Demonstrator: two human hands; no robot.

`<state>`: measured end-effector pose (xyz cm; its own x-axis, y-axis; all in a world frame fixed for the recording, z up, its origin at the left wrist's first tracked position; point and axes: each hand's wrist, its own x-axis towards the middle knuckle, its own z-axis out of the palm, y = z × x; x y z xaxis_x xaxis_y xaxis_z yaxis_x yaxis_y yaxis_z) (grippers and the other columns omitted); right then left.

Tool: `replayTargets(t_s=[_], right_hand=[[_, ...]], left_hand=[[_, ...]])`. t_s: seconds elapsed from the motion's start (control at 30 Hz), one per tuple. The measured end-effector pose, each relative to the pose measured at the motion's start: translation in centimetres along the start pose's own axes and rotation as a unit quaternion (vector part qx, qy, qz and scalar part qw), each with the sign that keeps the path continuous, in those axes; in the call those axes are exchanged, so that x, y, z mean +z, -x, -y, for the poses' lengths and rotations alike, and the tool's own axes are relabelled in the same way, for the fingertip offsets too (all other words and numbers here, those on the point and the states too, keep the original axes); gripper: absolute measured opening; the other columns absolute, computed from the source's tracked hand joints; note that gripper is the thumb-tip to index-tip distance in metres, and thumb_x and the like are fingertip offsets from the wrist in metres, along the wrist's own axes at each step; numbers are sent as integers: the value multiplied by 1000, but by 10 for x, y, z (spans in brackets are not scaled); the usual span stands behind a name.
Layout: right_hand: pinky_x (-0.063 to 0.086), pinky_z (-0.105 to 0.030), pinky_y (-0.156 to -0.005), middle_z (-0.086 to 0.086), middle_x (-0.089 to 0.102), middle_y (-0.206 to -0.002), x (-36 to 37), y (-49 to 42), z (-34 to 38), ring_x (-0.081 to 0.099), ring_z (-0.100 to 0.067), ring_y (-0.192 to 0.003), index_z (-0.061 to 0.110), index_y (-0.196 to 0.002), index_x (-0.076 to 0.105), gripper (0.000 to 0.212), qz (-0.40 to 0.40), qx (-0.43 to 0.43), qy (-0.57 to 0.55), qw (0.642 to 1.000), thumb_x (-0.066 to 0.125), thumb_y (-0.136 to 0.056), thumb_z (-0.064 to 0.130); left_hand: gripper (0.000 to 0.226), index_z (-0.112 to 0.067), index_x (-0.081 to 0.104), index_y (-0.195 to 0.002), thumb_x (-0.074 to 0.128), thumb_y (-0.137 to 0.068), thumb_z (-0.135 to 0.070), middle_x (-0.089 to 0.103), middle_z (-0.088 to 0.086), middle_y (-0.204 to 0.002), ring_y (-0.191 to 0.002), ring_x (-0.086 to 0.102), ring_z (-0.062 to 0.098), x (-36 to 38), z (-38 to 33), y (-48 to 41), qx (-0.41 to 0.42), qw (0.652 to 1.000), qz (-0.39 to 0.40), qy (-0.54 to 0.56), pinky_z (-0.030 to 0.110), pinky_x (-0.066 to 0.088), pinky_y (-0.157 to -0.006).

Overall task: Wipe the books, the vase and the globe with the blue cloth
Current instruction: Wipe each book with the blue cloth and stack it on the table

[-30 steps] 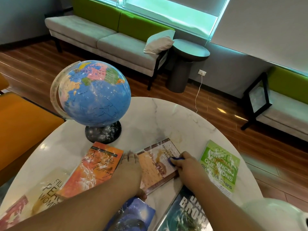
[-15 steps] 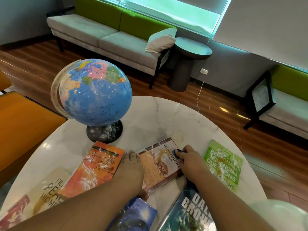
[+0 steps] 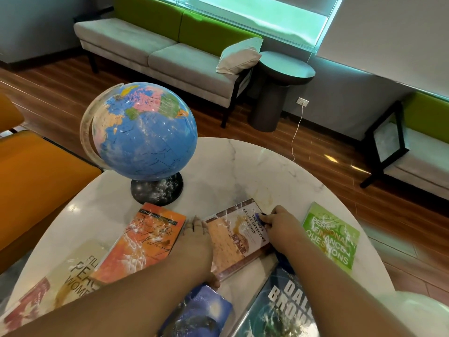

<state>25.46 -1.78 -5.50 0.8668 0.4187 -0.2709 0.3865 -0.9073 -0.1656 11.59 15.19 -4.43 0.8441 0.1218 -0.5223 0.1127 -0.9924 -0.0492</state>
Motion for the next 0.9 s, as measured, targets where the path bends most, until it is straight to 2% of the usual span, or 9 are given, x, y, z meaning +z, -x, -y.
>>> replayTargets(t_s=[0.07, 0.13, 0.27, 0.37, 0.43, 0.53, 0.67, 0.8, 0.9], right_hand=[[40, -23, -63, 8, 43, -89, 7, 0, 8, 46, -6, -69, 20, -125, 55, 34, -8, -5, -12, 1000, 39, -100, 37], [38, -23, -64, 8, 42, -84, 11, 4, 8, 40, -4, -64, 17, -124, 57, 34, 5, -20, -33, 999, 41, -100, 35], [49, -27, -77, 4, 48, -95, 3, 6, 2, 51, -11, -79, 18, -120, 64, 34, -8, 11, -36, 999, 47, -98, 37], [44, -24, -79, 3, 45, -103, 10, 15, 13, 51, -15, -87, 19, -129, 58, 35, 5, -29, -9, 1000, 43, -99, 30], [38, -21, -77, 4, 43, -101, 11, 21, 14, 47, -14, -87, 23, -131, 58, 35, 20, -52, -32, 998, 45, -98, 29], [40, -22, -79, 1, 47, -102, 4, 17, 14, 50, -17, -93, 26, -127, 62, 34, 13, -25, -40, 999, 47, -98, 34], [39, -17, -68, 5, 45, -97, 11, 20, 24, 47, -11, -81, 22, -125, 63, 35, 6, -50, -56, 997, 45, -98, 38], [42, -22, -78, 3, 46, -97, 4, 18, 16, 46, -11, -84, 24, -122, 65, 35, 11, -31, -35, 999, 46, -97, 39], [42, -21, -72, 6, 47, -96, 10, 20, 23, 48, -9, -78, 22, -122, 63, 35, -12, -45, -48, 998, 45, -98, 40]], left_hand=[[133, 10, -13, -145, 65, -72, -69, -11, 29, -155, -146, -3, 40, 1, 0, 0, -5, 1000, 2, 9, 43, 2, -121], [132, 10, -13, -145, 66, -73, -67, -11, 29, -155, -146, -3, 40, 1, -1, 0, -6, 1000, 0, 15, 42, 3, -121], [132, 10, -13, -145, 66, -73, -67, -12, 29, -155, -146, -4, 40, 1, 0, 1, -6, 1000, 0, 14, 42, 2, -121], [132, 10, -13, -145, 67, -73, -67, -11, 29, -155, -146, -3, 40, 1, 0, 0, -7, 1000, 1, 16, 42, 2, -121], [132, 9, -13, -146, 66, -73, -67, -12, 28, -155, -146, -4, 40, 1, -1, 0, -7, 1000, 1, 17, 42, 2, -121], [131, 9, -13, -146, 67, -73, -66, -13, 28, -155, -146, -5, 40, 0, 0, 1, -8, 1000, 2, 19, 41, 1, -121], [132, 9, -12, -146, 66, -72, -67, -12, 28, -155, -146, -4, 40, 0, -1, 1, -8, 1000, -3, 18, 41, 2, -121], [134, 8, -14, -146, 67, -71, -67, -13, 27, -156, -146, -6, 38, 0, -1, 2, -11, 1000, -2, 28, 40, 0, -121], [132, 8, -14, -146, 68, -73, -65, -13, 27, -156, -146, -6, 38, -1, -1, 3, -15, 999, -2, 32, 40, 0, -120]])
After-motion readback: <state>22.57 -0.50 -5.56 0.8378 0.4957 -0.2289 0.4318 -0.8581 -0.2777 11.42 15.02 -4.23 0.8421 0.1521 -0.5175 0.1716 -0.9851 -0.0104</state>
